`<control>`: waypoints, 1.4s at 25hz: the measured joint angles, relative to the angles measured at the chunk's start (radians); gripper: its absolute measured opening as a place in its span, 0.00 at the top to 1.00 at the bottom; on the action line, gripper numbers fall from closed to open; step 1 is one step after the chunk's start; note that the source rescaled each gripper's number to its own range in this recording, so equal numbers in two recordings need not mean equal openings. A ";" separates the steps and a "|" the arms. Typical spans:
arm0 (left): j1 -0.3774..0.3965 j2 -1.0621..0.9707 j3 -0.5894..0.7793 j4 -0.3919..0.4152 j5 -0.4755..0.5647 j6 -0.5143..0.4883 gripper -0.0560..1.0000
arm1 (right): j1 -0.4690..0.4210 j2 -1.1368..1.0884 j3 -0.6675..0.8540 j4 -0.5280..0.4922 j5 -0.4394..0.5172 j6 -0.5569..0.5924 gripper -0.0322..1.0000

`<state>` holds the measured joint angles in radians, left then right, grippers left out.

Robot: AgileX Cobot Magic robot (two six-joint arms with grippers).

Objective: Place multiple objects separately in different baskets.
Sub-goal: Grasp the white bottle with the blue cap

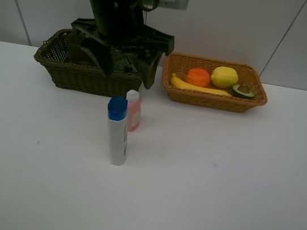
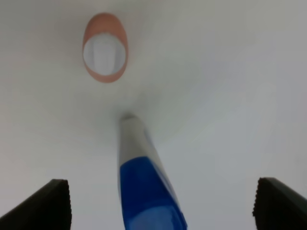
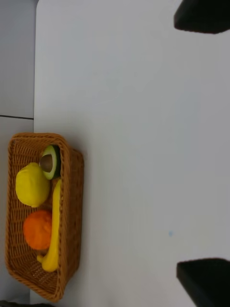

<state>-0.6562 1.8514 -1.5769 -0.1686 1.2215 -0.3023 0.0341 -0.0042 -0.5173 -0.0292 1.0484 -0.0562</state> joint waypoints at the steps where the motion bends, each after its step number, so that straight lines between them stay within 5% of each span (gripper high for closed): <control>1: 0.000 0.000 0.015 0.002 0.001 -0.006 0.00 | 0.000 0.000 0.000 0.000 0.000 0.000 0.02; 12: -0.030 -0.002 0.164 0.029 -0.004 -0.043 0.00 | 0.000 0.000 0.000 0.000 0.000 0.000 0.02; 24: -0.035 0.005 0.260 0.060 -0.197 -0.055 0.00 | 0.000 0.000 0.000 0.000 0.000 0.000 0.02; 35: -0.052 0.057 0.273 0.072 -0.254 -0.055 0.00 | 0.000 0.000 0.000 0.000 0.000 0.000 0.02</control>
<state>-0.7086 1.9084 -1.3039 -0.0963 0.9675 -0.3571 0.0341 -0.0042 -0.5173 -0.0292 1.0484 -0.0562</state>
